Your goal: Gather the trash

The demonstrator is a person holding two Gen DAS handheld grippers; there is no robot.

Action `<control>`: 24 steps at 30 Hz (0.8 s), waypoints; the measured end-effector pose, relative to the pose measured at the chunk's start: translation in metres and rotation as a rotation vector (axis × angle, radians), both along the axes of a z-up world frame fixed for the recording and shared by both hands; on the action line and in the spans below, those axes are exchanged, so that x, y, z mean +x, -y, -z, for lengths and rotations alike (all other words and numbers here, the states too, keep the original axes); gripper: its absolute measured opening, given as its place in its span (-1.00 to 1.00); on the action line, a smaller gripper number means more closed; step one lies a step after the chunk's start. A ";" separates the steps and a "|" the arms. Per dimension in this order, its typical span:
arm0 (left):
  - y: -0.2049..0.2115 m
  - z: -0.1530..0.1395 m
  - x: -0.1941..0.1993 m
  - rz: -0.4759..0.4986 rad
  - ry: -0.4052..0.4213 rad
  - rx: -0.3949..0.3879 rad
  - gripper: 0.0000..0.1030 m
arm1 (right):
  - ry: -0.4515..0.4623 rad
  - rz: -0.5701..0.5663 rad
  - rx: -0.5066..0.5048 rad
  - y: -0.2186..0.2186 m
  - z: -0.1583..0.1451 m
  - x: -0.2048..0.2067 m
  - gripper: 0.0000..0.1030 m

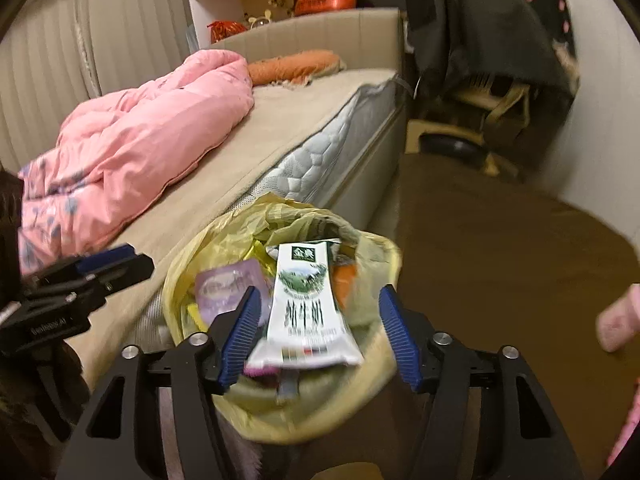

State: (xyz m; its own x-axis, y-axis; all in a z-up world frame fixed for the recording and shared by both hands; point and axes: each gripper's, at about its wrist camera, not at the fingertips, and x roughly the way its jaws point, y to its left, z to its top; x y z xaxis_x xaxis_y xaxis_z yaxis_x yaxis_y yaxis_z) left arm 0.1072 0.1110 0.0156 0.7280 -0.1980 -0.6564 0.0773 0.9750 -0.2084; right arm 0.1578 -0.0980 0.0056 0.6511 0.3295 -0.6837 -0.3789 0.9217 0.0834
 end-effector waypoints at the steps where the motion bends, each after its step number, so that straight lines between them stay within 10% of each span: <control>1: 0.005 -0.003 -0.009 0.008 0.009 0.007 0.20 | 0.011 0.004 -0.007 0.002 -0.002 -0.012 0.19; 24: 0.074 -0.006 -0.119 -0.015 0.056 0.243 0.17 | 0.066 0.215 -0.024 0.058 -0.003 -0.157 0.19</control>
State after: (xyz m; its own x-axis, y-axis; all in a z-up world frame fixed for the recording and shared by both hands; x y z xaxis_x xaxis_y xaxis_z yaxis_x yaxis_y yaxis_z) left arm -0.0116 0.0370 0.0220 0.7663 -0.0278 -0.6419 0.0671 0.9971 0.0369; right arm 0.0004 -0.1559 0.0082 0.7483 0.1620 -0.6433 -0.1770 0.9833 0.0419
